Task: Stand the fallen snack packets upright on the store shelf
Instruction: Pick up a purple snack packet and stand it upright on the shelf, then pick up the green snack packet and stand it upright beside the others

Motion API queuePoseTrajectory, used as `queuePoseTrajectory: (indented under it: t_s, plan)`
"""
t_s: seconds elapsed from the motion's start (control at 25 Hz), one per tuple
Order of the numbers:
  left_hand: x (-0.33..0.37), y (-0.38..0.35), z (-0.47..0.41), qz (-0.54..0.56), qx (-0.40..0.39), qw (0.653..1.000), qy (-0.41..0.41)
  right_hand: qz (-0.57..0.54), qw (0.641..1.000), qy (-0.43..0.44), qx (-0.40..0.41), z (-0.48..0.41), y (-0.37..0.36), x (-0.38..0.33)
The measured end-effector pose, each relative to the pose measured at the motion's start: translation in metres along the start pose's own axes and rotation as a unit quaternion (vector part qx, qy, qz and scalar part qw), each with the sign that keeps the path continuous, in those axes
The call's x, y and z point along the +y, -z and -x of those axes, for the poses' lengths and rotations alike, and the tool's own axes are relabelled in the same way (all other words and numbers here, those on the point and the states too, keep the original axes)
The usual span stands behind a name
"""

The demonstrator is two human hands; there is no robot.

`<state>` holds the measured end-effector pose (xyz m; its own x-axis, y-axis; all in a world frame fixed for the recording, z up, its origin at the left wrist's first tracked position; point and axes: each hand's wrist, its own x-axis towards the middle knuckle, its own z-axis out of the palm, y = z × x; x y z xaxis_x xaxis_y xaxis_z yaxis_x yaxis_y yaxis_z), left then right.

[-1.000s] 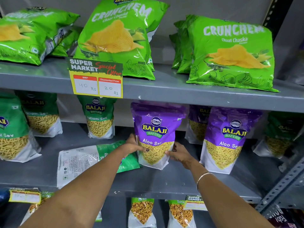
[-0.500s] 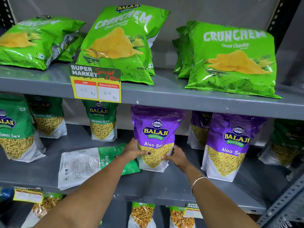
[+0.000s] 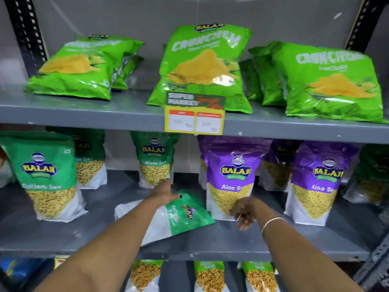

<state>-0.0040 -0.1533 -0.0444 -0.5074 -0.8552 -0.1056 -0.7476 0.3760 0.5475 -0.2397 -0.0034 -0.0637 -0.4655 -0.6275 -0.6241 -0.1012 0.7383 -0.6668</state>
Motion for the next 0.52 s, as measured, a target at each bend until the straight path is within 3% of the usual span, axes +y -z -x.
queuePoseTrajectory:
  t_s: [0.12,0.24,0.32,0.4,0.52]
  plan:
    - [-0.078,0.037,-0.004,-0.028,-0.04,0.999,0.023,-0.047,0.997,-0.054,-0.025,0.018,-0.085,-0.024]
    - [-0.116,0.047,-0.003,0.153,-0.15,0.976,0.035,-0.117,0.99,-0.073,0.005,0.027,-0.149,-0.028]
    - [-0.126,0.049,-0.008,0.189,-0.194,0.962,0.044,-0.185,0.98,-0.07,0.001,0.027,-0.176,-0.026]
    - [-0.128,0.051,-0.009,0.188,-0.242,0.951,0.026,-0.269,0.962,-0.05,-0.006,0.025,-0.193,-0.029]
    - [-0.13,0.056,-0.007,0.147,-0.253,0.955,0.036,-0.361,0.932,-0.021,0.001,0.028,-0.204,-0.039]
